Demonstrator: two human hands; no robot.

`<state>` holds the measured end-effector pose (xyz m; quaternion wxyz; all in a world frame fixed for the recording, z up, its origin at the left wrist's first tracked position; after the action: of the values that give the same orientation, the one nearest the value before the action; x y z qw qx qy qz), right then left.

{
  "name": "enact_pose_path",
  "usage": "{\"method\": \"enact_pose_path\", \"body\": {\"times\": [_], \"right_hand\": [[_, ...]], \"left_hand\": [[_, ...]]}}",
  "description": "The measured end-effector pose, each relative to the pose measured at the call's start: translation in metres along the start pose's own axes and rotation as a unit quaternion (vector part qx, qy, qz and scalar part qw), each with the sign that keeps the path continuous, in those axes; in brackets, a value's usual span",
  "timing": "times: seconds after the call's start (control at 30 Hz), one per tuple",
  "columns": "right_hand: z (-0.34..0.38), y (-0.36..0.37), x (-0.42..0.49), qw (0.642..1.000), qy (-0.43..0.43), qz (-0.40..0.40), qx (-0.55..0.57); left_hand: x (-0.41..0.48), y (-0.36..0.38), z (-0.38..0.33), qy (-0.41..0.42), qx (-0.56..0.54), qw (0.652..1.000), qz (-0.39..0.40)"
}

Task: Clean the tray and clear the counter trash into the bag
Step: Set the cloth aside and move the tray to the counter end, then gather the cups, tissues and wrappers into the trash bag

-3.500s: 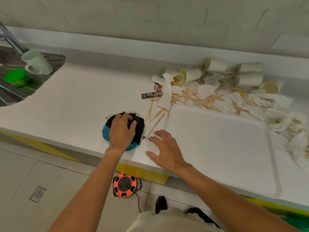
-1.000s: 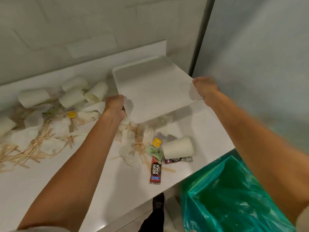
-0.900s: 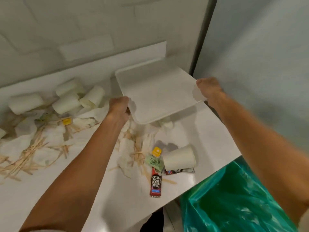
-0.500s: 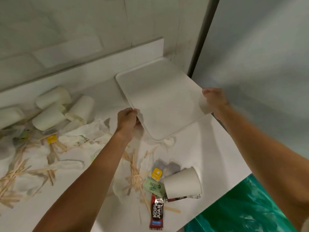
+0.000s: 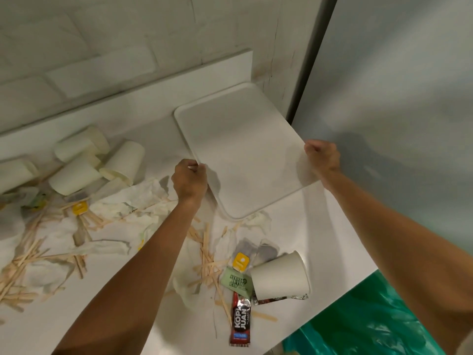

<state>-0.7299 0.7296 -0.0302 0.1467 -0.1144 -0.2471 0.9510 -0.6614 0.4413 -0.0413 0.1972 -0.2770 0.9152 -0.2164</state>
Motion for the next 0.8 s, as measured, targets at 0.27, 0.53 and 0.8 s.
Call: {"method": "enact_pose_path", "body": {"times": [0.27, 0.53, 0.8], "right_hand": [[0.003, -0.012, -0.070, 0.955, -0.249, 0.158, -0.014], [-0.002, -0.002, -0.133, 0.889, -0.226, 0.381, -0.119], [-0.005, 0.006, -0.155, 0.865, -0.313, 0.341, -0.194]], "left_hand": [[-0.001, -0.005, -0.008, 0.010, 0.068, 0.998, 0.004], [-0.046, -0.021, -0.009, 0.181, 0.188, 0.962, 0.079], [-0.084, -0.037, 0.017, 0.382, 0.322, 0.816, 0.289]]}}
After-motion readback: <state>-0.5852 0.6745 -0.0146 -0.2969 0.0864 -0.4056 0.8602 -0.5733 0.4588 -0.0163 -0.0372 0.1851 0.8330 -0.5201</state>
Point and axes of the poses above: each hand's wrist, its own x-axis towards the middle knuckle, its own y-axis out of the palm, z = x × y, the point moved 1 cm from there along x, towards the middle knuckle, and after that the axes turned 6 degrees about x, right-handed, at the moved point
